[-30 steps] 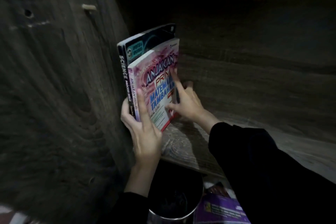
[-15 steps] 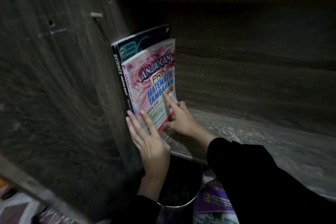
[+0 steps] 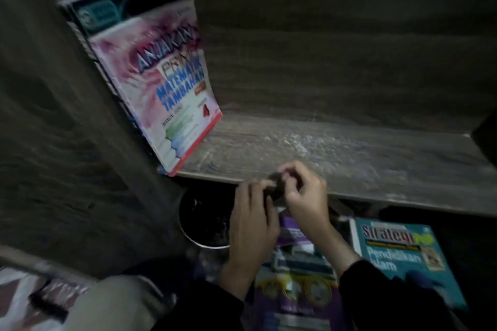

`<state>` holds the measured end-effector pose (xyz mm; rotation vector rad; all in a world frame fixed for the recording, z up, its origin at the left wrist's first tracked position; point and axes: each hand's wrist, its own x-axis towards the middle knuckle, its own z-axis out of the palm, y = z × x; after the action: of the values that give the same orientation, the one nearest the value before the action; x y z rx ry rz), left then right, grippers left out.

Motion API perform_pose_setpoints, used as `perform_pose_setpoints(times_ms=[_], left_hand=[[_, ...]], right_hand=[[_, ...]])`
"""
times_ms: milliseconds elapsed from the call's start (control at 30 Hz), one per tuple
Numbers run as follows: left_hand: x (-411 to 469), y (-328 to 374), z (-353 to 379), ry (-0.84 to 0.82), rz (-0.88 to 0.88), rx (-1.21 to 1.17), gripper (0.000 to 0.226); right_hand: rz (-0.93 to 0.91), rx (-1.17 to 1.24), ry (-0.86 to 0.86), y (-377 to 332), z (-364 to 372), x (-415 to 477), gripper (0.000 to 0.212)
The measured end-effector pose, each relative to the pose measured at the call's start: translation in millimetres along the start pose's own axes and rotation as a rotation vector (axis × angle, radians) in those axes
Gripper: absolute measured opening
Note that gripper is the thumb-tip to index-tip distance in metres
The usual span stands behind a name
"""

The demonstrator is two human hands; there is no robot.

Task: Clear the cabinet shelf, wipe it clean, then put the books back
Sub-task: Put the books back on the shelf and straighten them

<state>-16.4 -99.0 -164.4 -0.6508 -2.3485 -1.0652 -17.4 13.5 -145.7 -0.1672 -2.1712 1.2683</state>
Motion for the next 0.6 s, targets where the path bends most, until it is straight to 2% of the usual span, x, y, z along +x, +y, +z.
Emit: perform_pose_setpoints(times_ms=[67, 167, 233, 300, 367, 467, 600], left_hand=[[-23.6, 4.5, 17.2, -0.137, -0.016, -0.104, 0.022], [-66.5, -4.4, 58.5, -0.358, -0.199, -0.112, 0.025], [-92.9, -17.3, 80.7, -0.508, -0.4, -0.065, 0.04], [-110.2, -27.9, 94.6, -0.635, -0.61, -0.01, 0.053], [-124.9, -39.3, 104.5, -0.74, -0.736, -0.003, 0.07], [-142.0, -58.8, 115.6, -0.808, -0.811, 0.006, 0.087], [-159.9, -91.3, 132.3, -0.665, -0.935, -0.111, 0.105]], right_hand=[[0.08, -0.055, 0.028, 33.2, -15.1, -36.2, 0.025], [0.341, -0.179, -0.056, 90.4, -28.9, -88.3, 0.031], [0.576, -0.284, -0.213, 119.0, -33.7, -112.3, 0.039], [0.796, -0.393, -0.453, 141.5, -34.8, -130.6, 0.061], [0.909, -0.472, -0.58, 156.9, -35.2, -145.3, 0.082], [0.988, -0.471, -0.625, 173.6, -33.7, -162.3, 0.102], [0.983, -0.361, -0.576, 189.7, -32.8, -177.7, 0.114]])
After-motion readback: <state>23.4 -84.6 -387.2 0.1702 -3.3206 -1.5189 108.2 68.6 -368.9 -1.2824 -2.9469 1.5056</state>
